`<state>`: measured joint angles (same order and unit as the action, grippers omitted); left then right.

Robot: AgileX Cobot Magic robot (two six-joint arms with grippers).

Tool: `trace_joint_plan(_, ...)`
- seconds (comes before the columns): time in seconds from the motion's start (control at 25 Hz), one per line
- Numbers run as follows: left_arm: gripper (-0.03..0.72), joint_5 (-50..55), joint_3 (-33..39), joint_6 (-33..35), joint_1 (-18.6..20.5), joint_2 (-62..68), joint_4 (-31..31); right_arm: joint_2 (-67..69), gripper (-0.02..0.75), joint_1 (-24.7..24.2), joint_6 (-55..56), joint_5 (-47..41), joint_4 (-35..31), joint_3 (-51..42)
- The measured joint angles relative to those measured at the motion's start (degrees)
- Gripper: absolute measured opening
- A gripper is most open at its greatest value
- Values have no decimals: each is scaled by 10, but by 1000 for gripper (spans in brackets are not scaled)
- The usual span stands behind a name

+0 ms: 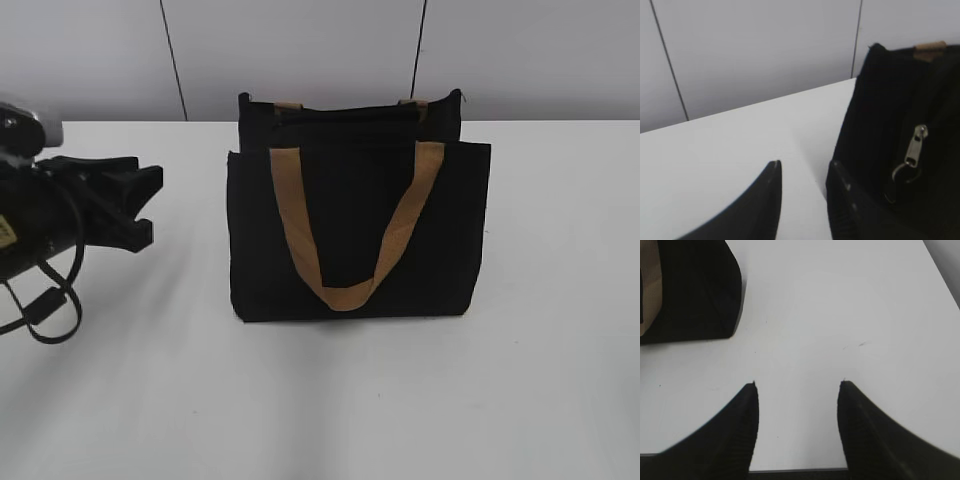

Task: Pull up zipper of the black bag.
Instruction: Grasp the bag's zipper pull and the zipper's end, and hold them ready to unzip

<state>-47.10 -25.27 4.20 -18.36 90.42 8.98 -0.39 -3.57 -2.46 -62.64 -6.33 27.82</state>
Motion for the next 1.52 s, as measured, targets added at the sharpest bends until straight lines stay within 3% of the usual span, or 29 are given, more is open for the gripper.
trace_joint_plan(0.2, 239, -74, 0, -1, 0, 72, 40, 0, 400, 0, 0, 0, 0, 0)
trace_joint_plan(0.44, 249, -92, 0, -1, 0, 91, 49, 0, 400, 0, 0, 0, 0, 0)
trace_joint_plan(0.88, 335, -105, -30, -7, 0, 151, 129, 0, 400, 0, 0, 0, -1, 0)
trace_joint_plan(1.16, 390, -108, -59, -69, 0, 180, 219, 0, 400, 0, 0, 0, -1, 0)
trace_joint_plan(1.52, 388, -108, -80, -77, 0, 201, 225, 0, 400, 0, 0, 0, -1, 0)
